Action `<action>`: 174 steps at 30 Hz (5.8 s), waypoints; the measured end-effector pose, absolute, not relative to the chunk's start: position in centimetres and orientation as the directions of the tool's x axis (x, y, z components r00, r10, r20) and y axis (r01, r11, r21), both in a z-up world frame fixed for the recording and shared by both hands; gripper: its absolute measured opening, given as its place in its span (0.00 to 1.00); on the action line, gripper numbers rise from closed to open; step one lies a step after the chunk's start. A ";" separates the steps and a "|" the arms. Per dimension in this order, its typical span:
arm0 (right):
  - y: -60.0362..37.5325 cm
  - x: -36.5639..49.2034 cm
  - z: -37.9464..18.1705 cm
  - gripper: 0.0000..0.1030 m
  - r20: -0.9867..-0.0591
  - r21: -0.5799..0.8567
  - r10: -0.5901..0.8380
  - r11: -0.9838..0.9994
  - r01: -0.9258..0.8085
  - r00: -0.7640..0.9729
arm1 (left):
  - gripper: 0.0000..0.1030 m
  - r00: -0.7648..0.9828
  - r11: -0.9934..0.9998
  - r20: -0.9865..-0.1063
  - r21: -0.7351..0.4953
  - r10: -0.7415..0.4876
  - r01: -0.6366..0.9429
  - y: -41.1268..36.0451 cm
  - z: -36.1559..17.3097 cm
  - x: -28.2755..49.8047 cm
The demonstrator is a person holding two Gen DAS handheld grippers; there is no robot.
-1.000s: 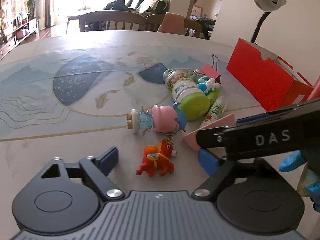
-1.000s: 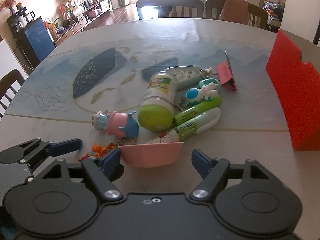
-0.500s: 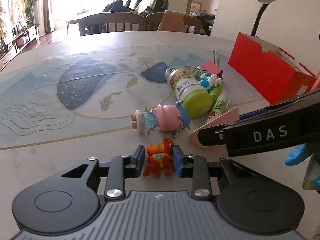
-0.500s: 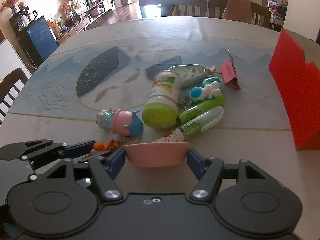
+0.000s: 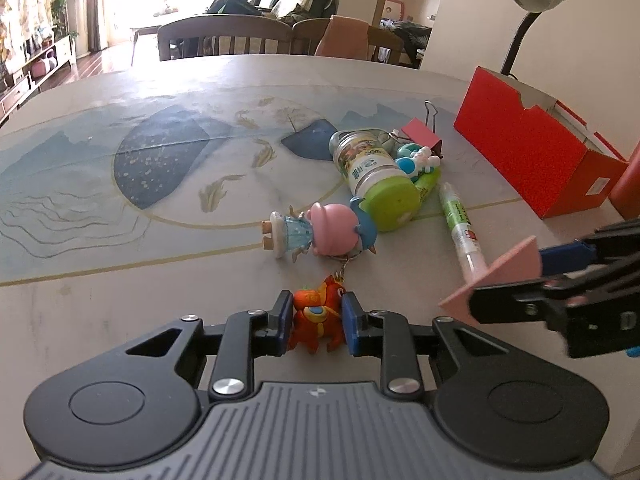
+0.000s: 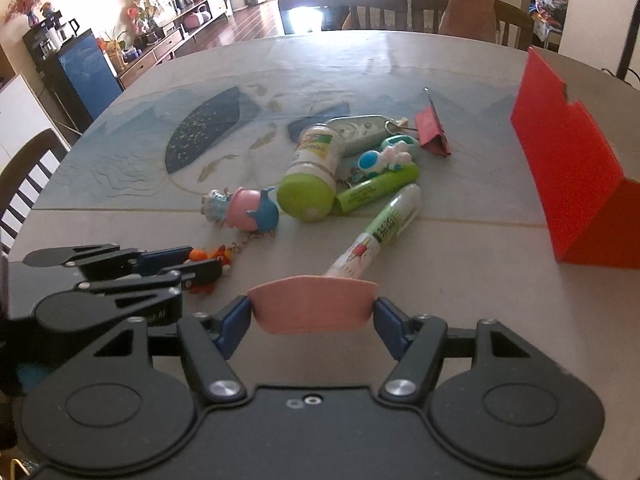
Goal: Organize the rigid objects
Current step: 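Carry the pink dish and orange toy with both tools into the red box, then open the right tool to drop the pink dish while the left tool releases the orange toy, then withdraw both open tools from the red box toward the item pile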
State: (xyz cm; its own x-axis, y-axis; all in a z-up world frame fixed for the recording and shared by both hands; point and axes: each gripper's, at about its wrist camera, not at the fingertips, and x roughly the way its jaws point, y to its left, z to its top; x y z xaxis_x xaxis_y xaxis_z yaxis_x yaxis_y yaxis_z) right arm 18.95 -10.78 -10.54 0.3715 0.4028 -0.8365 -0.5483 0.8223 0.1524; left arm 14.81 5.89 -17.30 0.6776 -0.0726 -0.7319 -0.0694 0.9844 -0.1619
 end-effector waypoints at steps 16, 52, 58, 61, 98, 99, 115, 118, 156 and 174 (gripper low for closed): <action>-14.6 16.0 -7.5 0.64 -0.806 0.212 0.439 0.840 -0.499 0.397 | 0.25 0.717 0.967 -0.685 -0.246 -0.128 -0.063 6.2 -13.5 12.3; -26.8 24.4 1.7 0.64 -0.630 0.186 0.453 0.877 -0.444 0.631 | 0.25 0.746 0.960 -0.611 -0.236 -0.266 0.149 -5.1 -0.1 19.9; -30.1 28.0 1.4 0.64 -0.628 0.179 0.432 0.890 -0.419 0.647 | 0.25 0.735 0.958 -0.617 -0.228 -0.280 0.174 -9.2 0.4 23.7; -31.5 29.5 1.1 0.64 -0.630 0.177 0.424 0.894 -0.412 0.650 | 0.25 0.727 0.957 -0.625 -0.226 -0.286 0.182 -11.2 0.4 25.9; -35.3 41.8 -9.3 0.64 -0.790 0.055 0.313 0.893 -0.447 0.527 | 0.25 0.505 0.993 -0.857 -0.056 -0.099 0.099 -23.4 -9.9 47.7; -35.4 42.1 -9.5 0.64 -0.792 0.057 0.314 0.892 -0.449 0.524 | 0.25 0.500 0.993 -0.860 -0.054 -0.098 0.102 -23.6 -10.0 47.8; -36.6 42.1 -11.1 0.63 -0.845 0.068 0.294 0.888 -0.455 0.447 | 0.25 0.356 0.989 -0.926 -0.085 -0.124 0.125 -24.6 -12.9 49.0; -36.9 41.7 -11.4 0.62 -0.853 0.063 0.290 0.882 -0.466 0.434 | 0.25 0.343 0.988 -0.931 -0.085 -0.125 0.128 -24.7 -13.2 48.8; -36.8 37.1 -2.9 0.79 -0.743 0.148 0.421 0.862 -0.484 0.521 | 0.25 0.550 0.984 -0.816 -0.150 -0.177 0.094 -21.3 -5.2 39.4; -30.5 28.8 0.5 0.84 -0.685 0.186 0.452 0.867 -0.463 0.571 | 0.31 0.646 0.974 -0.729 -0.175 -0.227 0.145 -13.3 -1.6 29.0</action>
State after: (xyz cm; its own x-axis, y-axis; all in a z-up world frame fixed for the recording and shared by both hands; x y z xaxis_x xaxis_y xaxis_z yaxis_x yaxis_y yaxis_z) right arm 28.82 -30.49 0.50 0.5710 0.4522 -0.6852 -0.4626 0.8667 0.1865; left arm 29.04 -13.34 -1.62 0.6459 -0.2273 -0.7288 0.1454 0.9738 -0.1748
